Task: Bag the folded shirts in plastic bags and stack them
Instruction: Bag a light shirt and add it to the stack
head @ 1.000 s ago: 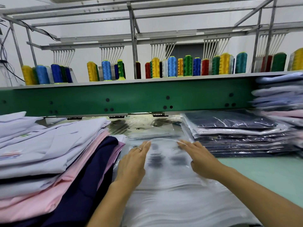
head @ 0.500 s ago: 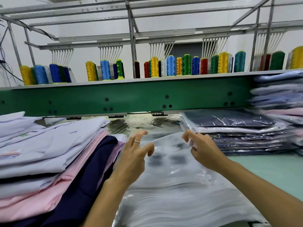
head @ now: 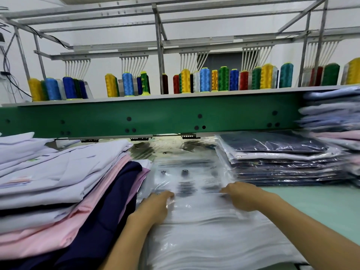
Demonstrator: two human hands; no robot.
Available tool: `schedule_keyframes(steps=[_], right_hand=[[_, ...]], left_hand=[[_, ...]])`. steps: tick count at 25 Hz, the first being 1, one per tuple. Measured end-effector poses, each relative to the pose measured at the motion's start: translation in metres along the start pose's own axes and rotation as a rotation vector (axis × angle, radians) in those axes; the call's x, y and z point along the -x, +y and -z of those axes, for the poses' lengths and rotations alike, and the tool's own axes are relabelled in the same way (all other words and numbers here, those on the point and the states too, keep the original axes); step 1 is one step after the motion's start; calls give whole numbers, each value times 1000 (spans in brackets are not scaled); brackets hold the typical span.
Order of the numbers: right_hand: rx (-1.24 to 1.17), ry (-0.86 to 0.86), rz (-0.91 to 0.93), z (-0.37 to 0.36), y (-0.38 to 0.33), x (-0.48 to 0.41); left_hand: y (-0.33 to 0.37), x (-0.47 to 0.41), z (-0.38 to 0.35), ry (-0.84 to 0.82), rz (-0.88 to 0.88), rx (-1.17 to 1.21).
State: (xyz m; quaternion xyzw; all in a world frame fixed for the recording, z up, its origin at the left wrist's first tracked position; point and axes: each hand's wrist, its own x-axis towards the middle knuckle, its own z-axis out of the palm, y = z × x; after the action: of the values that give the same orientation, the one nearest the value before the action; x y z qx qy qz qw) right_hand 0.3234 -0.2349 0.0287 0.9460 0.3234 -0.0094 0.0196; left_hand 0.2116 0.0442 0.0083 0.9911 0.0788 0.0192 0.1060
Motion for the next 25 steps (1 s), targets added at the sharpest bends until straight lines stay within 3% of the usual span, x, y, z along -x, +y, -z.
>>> schedule_keyframes(steps=[5,9,14,18,20,22,25], right_hand=[[-125,42,-35,11,-6,7],[-296,44,23,23,-32,11],[-459,211,69,51,-98,-1],[-812,271,231,82,-177,-10],[-994,270,280,96,-215,-16],[-1167,209,251,108,-249,-21],[-1217,53,204,121,-284,-27]], left_hand=[[25,2,14,-99,68,-78],[48,15,42,-137,-12,-69],[42,32,99,66,-93,-299],[5,55,155,208,-49,-401],[-20,69,185,144,38,-384],[-43,86,211,-49,153,-336],[-71,109,232,-234,140,-183]])
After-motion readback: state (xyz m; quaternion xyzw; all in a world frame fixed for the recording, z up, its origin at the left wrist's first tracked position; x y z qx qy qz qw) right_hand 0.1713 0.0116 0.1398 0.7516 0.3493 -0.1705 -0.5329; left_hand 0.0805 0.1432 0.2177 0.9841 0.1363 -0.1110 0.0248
